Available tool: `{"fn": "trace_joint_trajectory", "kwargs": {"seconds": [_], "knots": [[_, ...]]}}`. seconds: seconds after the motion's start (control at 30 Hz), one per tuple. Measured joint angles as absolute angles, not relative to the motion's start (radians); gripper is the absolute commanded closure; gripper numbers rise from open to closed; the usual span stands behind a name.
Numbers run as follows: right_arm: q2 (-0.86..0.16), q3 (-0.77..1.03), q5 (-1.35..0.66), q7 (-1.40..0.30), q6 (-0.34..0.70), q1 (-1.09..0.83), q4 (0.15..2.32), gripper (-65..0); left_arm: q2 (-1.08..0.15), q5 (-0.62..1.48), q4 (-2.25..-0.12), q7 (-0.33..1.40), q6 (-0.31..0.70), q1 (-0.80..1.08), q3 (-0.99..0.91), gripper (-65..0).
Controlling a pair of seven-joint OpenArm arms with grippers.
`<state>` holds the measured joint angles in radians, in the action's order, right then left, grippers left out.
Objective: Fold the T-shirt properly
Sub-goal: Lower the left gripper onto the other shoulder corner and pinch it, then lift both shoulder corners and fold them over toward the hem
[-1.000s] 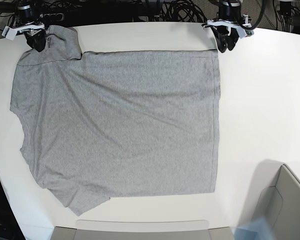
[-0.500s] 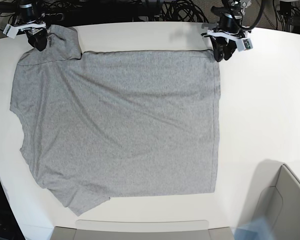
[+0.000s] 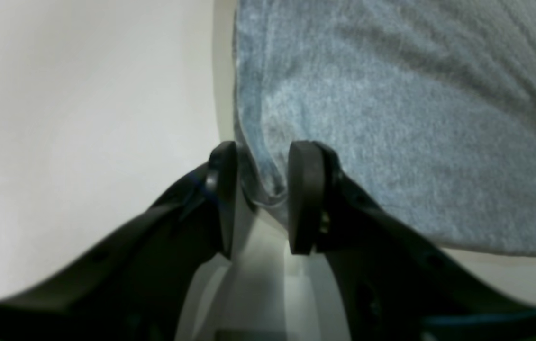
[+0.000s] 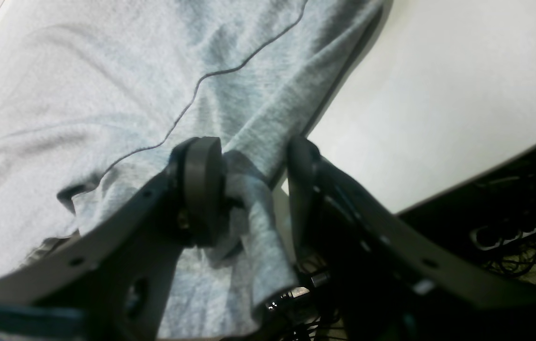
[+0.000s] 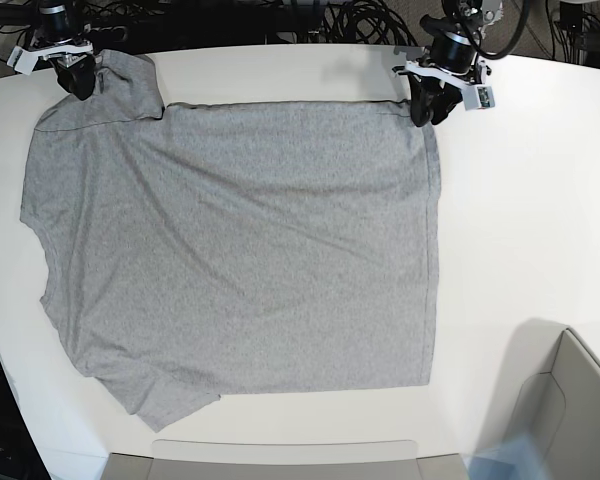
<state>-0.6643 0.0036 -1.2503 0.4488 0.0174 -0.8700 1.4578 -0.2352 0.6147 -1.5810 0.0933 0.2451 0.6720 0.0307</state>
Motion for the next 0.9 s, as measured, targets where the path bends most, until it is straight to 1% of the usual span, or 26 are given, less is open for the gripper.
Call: {"fn": "trace_joint_trajectory", "kwargs": {"seconds": [0.1, 0.2, 0.27, 0.33, 0.4, 0.43, 0.57, 0.73, 0.9], "knots": [[-0.661, 0.004, -1.243, 0.449, 0.017, -0.87, 1.458, -23.6, -0.236, 0.614, -1.581, 0.094, 0.244, 0.67, 0.035, -18.4], [-0.649, 0.004, -1.168, 0.453, 0.013, -0.869, 1.458, -23.6, -0.245, 0.614, -1.581, 0.086, 0.241, 0.658, 0.076, -17.0], [-0.627, 0.011, -1.117, 0.455, 0.009, -0.867, 1.458, -21.6, -0.244, 0.613, -1.576, 0.101, 0.24, 0.638, 0.101, -12.8], [-0.608, 0.011, -1.07, 0.455, 0.006, -0.865, 1.458, -17.0, -0.244, 0.61, -1.57, 0.11, 0.241, 0.627, 0.119, -6.4], [-0.601, 0.011, -1.065, 0.448, 0.006, -0.864, 1.458, -12.5, -0.243, 0.611, -1.567, 0.105, 0.242, 0.625, 0.121, -1.0], [-0.601, 0.011, -1.058, 0.441, 0.005, -0.864, 1.464, -9.6, -0.244, 0.614, -1.565, 0.105, 0.245, 0.625, 0.119, 0.0], [-0.603, 0.011, -1.059, 0.429, 0.002, -0.865, 1.467, 0.0, -0.24, 0.614, -1.576, 0.124, 0.252, 0.629, 0.076, 0.0], [-0.593, 0.057, -1.055, 0.403, 0.003, -0.875, 1.47, 0.0, -0.24, 0.61, -1.618, 0.136, 0.231, 0.681, 0.023, 0.0], [-0.527, 0.161, -1.054, 0.378, -0.005, -0.911, 1.501, 0.0, -0.234, 0.604, -1.709, 0.163, 0.228, 0.746, -0.026, 0.0]]}}
